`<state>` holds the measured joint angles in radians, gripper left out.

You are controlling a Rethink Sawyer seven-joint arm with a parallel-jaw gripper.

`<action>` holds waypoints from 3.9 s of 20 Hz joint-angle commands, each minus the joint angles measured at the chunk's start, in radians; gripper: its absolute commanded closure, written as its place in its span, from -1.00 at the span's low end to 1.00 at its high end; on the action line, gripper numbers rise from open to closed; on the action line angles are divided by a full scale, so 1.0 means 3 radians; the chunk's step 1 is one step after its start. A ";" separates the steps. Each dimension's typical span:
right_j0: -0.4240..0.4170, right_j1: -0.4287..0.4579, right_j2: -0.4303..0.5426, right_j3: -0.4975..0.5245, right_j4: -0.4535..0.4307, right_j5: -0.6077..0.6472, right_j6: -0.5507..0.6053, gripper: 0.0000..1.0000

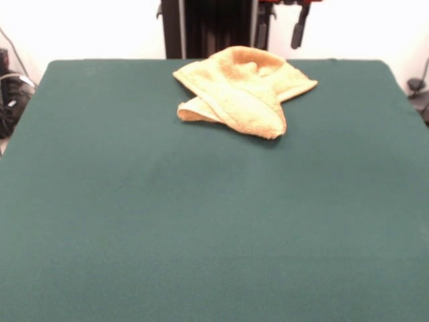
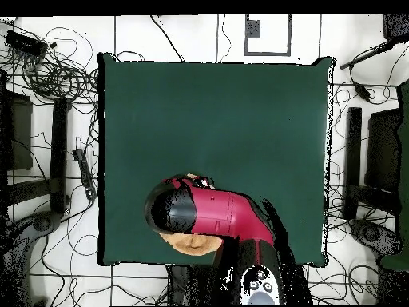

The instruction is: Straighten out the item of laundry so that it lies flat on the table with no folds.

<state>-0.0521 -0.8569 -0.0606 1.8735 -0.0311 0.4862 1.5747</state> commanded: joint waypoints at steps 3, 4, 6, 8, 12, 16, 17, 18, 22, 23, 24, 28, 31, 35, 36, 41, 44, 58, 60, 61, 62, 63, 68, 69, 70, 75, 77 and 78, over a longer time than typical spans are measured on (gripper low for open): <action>-0.0038 0.0210 0.0295 -0.0065 0.0079 0.0202 0.0391 -1.00; -0.0043 0.0226 0.0299 -0.0066 0.0071 0.0188 0.0382 -1.00; -0.0052 0.0256 0.0307 -0.0069 0.0054 0.0159 0.0364 -1.00; -0.0063 0.0323 0.0319 -0.0075 0.0021 0.0116 0.0333 -1.00; -0.0080 0.0619 0.0337 -0.0124 -0.0083 -0.0106 0.0288 -1.00; -0.0121 0.0781 0.0362 -0.0075 -0.0045 -0.0370 0.0383 -1.00; -0.0120 0.0821 0.0356 -0.0087 -0.0045 -0.0403 0.0397 -1.00; -0.0117 0.0854 0.0350 -0.0094 -0.0054 -0.0455 0.0410 -1.00; -0.0097 0.0950 0.0332 -0.0122 -0.0117 -0.0583 0.0384 -1.00; -0.0090 0.0967 0.0323 -0.0123 -0.0121 -0.0606 0.0388 -1.00; -0.0083 0.0991 0.0313 -0.0125 -0.0122 -0.0636 0.0399 -1.00; -0.0088 0.1068 0.0302 -0.0107 -0.0113 -0.0768 0.0423 -1.00; -0.0088 0.1103 0.0300 -0.0114 -0.0107 -0.0812 0.0418 -1.00; -0.0088 0.1082 0.0294 -0.0073 -0.0099 -0.0828 0.0419 -1.00; -0.0083 0.1101 0.0287 -0.0095 -0.0095 -0.0825 0.0419 -1.00; -0.0063 0.1155 0.0278 -0.0131 -0.0103 -0.0862 0.0414 -1.00; -0.0069 0.1138 0.0274 -0.0090 -0.0112 -0.0883 0.0425 -1.00; -0.0132 0.1409 0.0300 -0.0096 -0.0155 -0.1142 0.0447 -1.00; -0.0134 0.1417 0.0299 -0.0099 -0.0158 -0.1149 0.0440 -1.00; -0.0135 0.1416 0.0299 -0.0092 -0.0157 -0.1160 0.0442 -1.00; -0.0132 0.1416 0.0295 -0.0091 -0.0153 -0.1157 0.0446 -1.00; -0.0131 0.1417 0.0293 -0.0093 -0.0152 -0.1158 0.0449 -1.00; -0.0157 0.1431 0.0291 -0.0087 -0.0154 -0.1186 0.0468 -1.00; -0.0165 0.1436 0.0291 -0.0093 -0.0152 -0.1180 0.0471 -1.00; -0.0174 0.1430 0.0292 -0.0091 -0.0157 -0.1173 0.0468 -1.00; -0.0264 0.1352 0.0290 0.0019 -0.0208 -0.1181 0.0446 -1.00; -0.0330 0.1317 0.0292 0.0040 -0.0272 -0.1161 0.0386 -1.00; -0.0373 0.1314 0.0297 0.0049 -0.0304 -0.1169 0.0365 -1.00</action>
<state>-0.1200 -0.4628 -0.0558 1.8490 -0.0754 0.1932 1.5747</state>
